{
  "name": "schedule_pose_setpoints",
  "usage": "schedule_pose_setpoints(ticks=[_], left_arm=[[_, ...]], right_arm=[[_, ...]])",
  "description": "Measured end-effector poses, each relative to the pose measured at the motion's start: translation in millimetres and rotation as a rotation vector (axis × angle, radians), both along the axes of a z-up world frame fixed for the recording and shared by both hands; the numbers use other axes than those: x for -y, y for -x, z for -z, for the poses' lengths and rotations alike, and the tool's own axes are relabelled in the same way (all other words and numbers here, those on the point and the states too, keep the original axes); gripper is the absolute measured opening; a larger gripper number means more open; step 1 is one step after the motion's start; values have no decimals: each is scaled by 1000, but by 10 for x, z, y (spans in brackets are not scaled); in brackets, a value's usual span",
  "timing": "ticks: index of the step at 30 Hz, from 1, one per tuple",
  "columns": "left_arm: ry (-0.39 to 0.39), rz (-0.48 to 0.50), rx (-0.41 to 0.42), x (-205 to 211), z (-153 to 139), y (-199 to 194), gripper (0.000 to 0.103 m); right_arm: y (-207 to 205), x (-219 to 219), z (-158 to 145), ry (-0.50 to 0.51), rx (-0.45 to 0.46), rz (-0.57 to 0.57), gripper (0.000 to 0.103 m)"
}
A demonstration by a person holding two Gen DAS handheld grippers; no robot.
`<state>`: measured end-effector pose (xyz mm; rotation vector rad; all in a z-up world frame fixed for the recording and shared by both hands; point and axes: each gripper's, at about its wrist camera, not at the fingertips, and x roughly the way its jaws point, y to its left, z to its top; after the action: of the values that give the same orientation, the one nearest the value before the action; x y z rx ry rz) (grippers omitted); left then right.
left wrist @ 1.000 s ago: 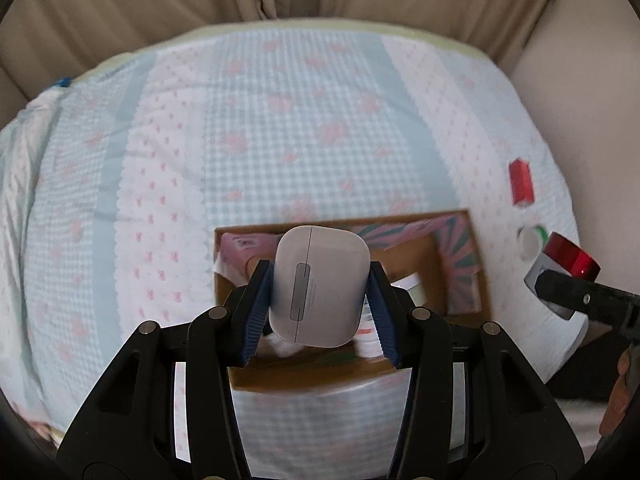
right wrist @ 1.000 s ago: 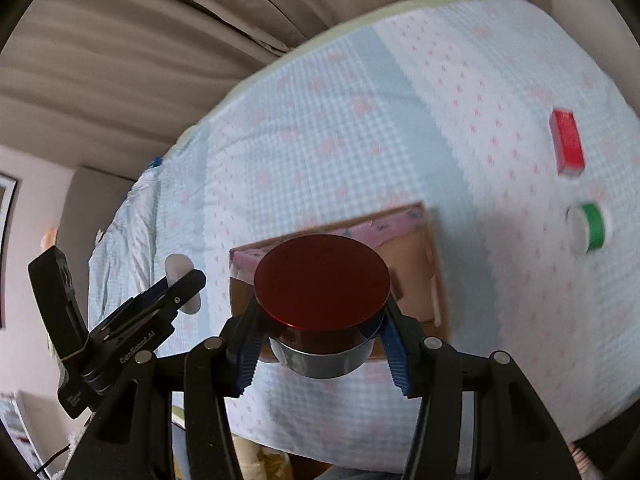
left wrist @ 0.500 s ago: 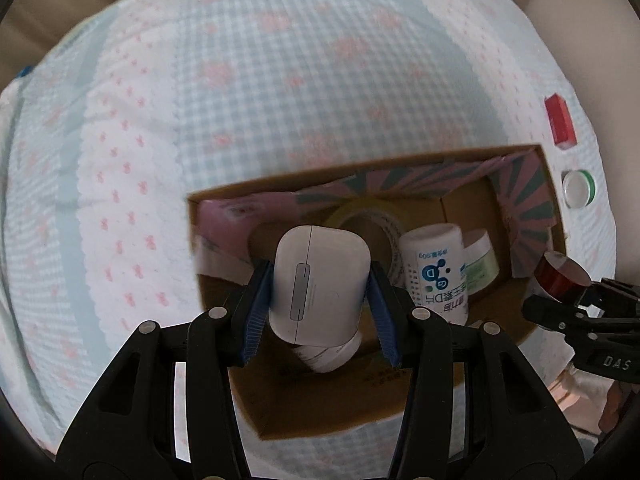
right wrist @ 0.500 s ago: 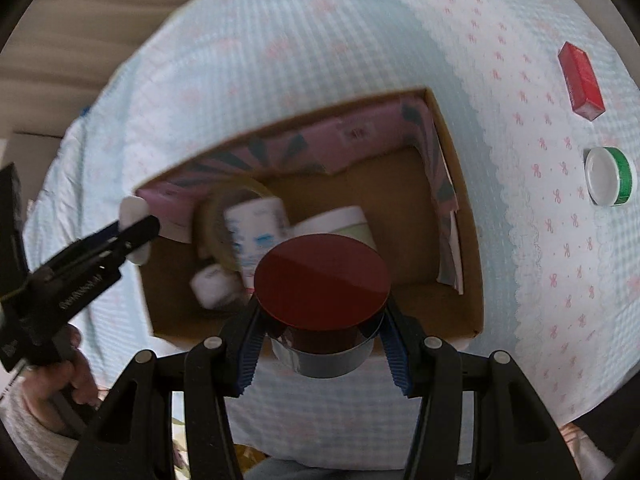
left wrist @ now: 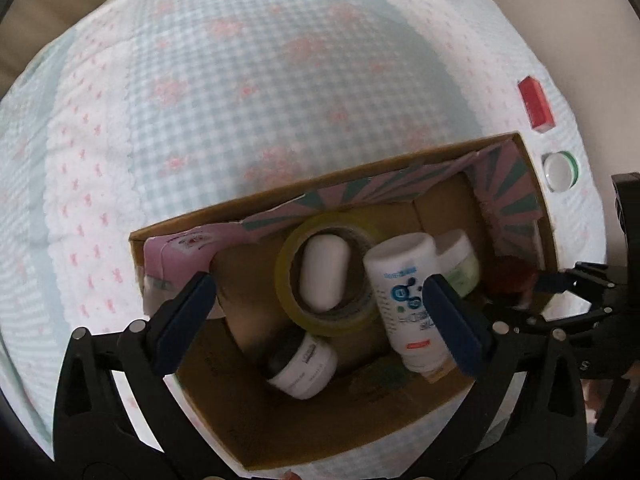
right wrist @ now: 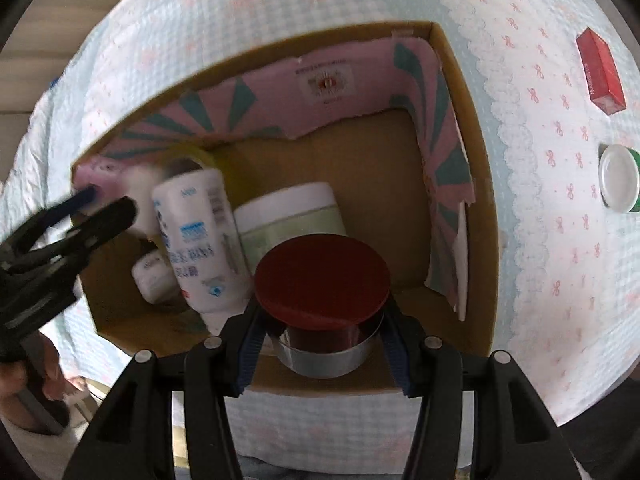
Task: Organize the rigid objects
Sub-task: 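Lower the earbud case and tin into the box and open both tools, then withdraw both tools from the box toward the red box and green-banded jar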
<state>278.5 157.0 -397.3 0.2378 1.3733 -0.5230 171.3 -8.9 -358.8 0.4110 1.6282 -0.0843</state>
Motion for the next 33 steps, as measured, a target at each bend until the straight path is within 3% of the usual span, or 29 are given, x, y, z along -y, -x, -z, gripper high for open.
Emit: schedule_pose_setpoints(ticks=[2,3,12,21,24,33], left_arm=[[-15,-17,7,-40,-29,29,103],[-13,-30,3,-76,-37,54,103],[-22,-101,33,-297,-282,255,103],[-49,-115,146,-378,-762,553,103],[-98,-118,197,-342,-928,673,103],[-121,-58,311,104,-1492,1018,103]], right_arm=[[40,21,-61,-3,38,12,97],[59,26,-107,-3,63,14,103],[342,179,-431,5,162,25,103],[557,282,-881,32,251,62,103],[667,322,-1089,47,270,63,103],[921,770,-1622,80,286,105,103]])
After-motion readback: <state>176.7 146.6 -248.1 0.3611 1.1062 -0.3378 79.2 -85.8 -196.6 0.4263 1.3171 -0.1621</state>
